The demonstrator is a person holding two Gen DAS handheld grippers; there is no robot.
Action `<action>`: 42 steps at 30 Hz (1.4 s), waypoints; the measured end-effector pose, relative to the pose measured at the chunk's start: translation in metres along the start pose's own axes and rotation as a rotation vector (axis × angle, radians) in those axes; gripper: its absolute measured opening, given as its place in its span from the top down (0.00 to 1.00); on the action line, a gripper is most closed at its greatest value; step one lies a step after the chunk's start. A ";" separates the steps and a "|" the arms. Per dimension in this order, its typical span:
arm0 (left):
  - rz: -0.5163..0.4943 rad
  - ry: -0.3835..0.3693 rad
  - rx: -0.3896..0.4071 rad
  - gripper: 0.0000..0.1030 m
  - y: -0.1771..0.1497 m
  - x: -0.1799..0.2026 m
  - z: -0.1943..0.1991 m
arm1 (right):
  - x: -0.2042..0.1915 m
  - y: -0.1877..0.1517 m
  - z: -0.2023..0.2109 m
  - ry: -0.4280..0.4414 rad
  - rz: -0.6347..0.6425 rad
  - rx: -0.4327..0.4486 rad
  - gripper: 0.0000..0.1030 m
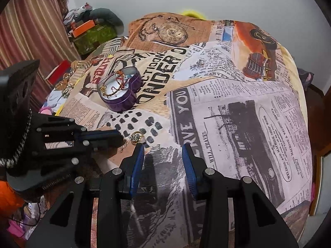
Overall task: Organize jewelry
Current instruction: 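Move both tools to the small gold pieces beside the tin, then grasp a gold charm with the left tool while the right tool grasps a gold ring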
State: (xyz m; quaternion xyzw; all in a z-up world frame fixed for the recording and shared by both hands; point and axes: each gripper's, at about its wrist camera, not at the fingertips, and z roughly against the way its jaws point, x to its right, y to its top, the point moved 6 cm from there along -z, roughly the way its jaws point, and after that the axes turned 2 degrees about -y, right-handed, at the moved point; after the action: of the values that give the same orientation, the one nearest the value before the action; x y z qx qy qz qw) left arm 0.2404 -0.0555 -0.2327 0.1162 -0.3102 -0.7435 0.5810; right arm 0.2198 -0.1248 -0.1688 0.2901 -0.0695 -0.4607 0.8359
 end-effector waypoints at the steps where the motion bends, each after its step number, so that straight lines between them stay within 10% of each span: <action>1: 0.004 0.004 0.012 1.00 0.002 -0.002 0.003 | -0.002 0.000 -0.002 -0.001 0.010 -0.006 0.67; 27: -0.076 -0.013 -0.068 0.94 0.003 0.020 -0.018 | 0.027 -0.015 0.008 -0.025 -0.053 -0.012 0.67; 42: -0.004 -0.020 0.066 1.00 0.019 0.007 0.014 | 0.005 -0.006 0.002 0.016 0.000 -0.003 0.67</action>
State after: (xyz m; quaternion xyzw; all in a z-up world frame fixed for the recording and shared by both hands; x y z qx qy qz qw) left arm 0.2455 -0.0603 -0.2088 0.1285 -0.3399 -0.7352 0.5722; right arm 0.2174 -0.1318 -0.1710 0.2924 -0.0620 -0.4586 0.8369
